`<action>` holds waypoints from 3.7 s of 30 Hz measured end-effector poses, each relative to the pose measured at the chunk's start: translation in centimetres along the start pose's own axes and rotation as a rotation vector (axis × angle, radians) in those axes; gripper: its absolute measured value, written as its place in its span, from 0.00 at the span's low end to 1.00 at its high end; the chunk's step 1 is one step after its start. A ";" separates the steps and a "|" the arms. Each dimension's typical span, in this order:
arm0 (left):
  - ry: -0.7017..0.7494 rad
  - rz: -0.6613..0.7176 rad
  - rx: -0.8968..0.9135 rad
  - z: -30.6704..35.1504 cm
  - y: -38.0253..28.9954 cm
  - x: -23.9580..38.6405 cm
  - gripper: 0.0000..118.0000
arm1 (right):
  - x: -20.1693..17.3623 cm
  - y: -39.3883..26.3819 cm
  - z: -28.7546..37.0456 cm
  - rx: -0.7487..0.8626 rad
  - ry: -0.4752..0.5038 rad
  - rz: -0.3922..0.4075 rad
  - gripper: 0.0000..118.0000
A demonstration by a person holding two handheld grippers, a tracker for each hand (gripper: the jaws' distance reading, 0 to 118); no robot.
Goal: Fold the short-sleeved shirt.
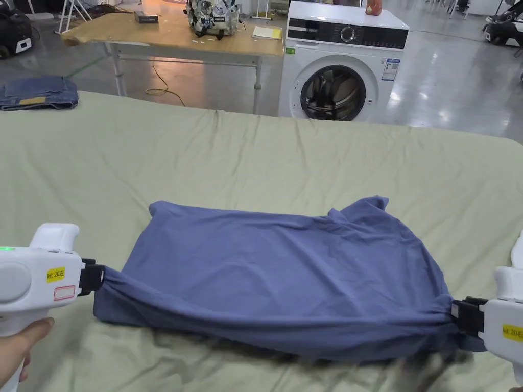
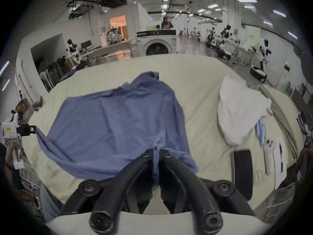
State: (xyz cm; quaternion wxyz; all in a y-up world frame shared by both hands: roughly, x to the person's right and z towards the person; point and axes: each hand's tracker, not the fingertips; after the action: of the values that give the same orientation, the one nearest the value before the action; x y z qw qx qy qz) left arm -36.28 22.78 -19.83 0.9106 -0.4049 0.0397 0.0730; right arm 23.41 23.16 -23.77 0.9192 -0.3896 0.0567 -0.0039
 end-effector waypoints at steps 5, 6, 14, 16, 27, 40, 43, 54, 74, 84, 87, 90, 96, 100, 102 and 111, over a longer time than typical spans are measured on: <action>0.000 0.020 0.010 -3.6 4.1 -0.7 0.01 | 0.0 4.1 -3.9 0.021 -0.011 -0.051 0.04; -0.002 0.023 0.009 -4.4 4.7 -0.7 0.01 | -0.1 4.6 -4.7 0.014 -0.010 -0.054 0.04; 0.032 -0.022 -0.129 -12.5 5.9 0.0 0.01 | 0.0 6.3 -12.8 -0.095 -0.033 -0.060 0.04; 0.043 -0.018 -0.146 -13.8 5.7 -0.2 0.01 | -0.1 6.3 -13.6 -0.105 -0.038 -0.057 0.04; -0.028 -0.057 -0.013 -10.5 5.6 0.5 0.47 | -2.5 6.2 -10.3 0.046 -0.094 0.052 0.51; 0.004 -0.088 0.335 0.9 -0.9 7.4 0.00 | -8.2 1.2 -3.0 0.303 -0.044 0.100 0.00; 0.017 -0.098 0.333 2.3 -2.6 7.6 0.00 | -9.1 -0.3 -1.6 0.324 -0.053 0.100 0.00; 0.034 -0.003 -0.016 -3.2 -1.2 1.4 0.00 | -8.4 -3.6 -1.1 0.264 -0.025 0.063 0.00; 0.100 -0.042 -0.317 -11.9 0.4 0.6 0.20 | -5.4 -6.0 -2.2 0.170 -0.068 0.091 0.00; -0.007 0.022 -0.228 -8.5 -1.2 -0.2 0.00 | -3.7 -4.9 -1.6 0.166 -0.077 0.068 0.00; -0.016 0.008 -0.201 -6.7 -1.6 0.7 0.00 | -1.9 -3.0 -2.1 0.125 -0.108 0.050 0.00; -0.022 0.004 -0.179 -5.7 -2.0 1.1 0.00 | -0.1 -1.1 -3.4 0.042 -0.139 0.070 0.25; -0.011 -0.018 -0.155 -4.9 -1.8 1.9 0.00 | 3.0 1.2 -8.8 -0.152 -0.126 0.084 0.50; -0.009 -0.021 -0.155 -5.3 -1.8 1.7 0.00 | 4.1 1.3 -12.6 -0.264 -0.080 0.024 0.50; -0.007 -0.017 -0.158 -5.5 -1.9 1.7 0.00 | 4.3 0.9 -14.1 -0.334 -0.041 -0.035 0.46; -0.006 0.015 -0.155 -6.6 -2.1 1.0 0.00 | 1.1 0.7 -12.8 -0.302 -0.033 0.025 0.04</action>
State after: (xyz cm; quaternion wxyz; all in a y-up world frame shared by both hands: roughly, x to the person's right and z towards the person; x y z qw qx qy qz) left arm -35.03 16.61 -22.88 0.8760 -0.4737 0.0340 0.0840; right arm 23.11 14.47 -33.21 0.8509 -0.5228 0.0461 0.0224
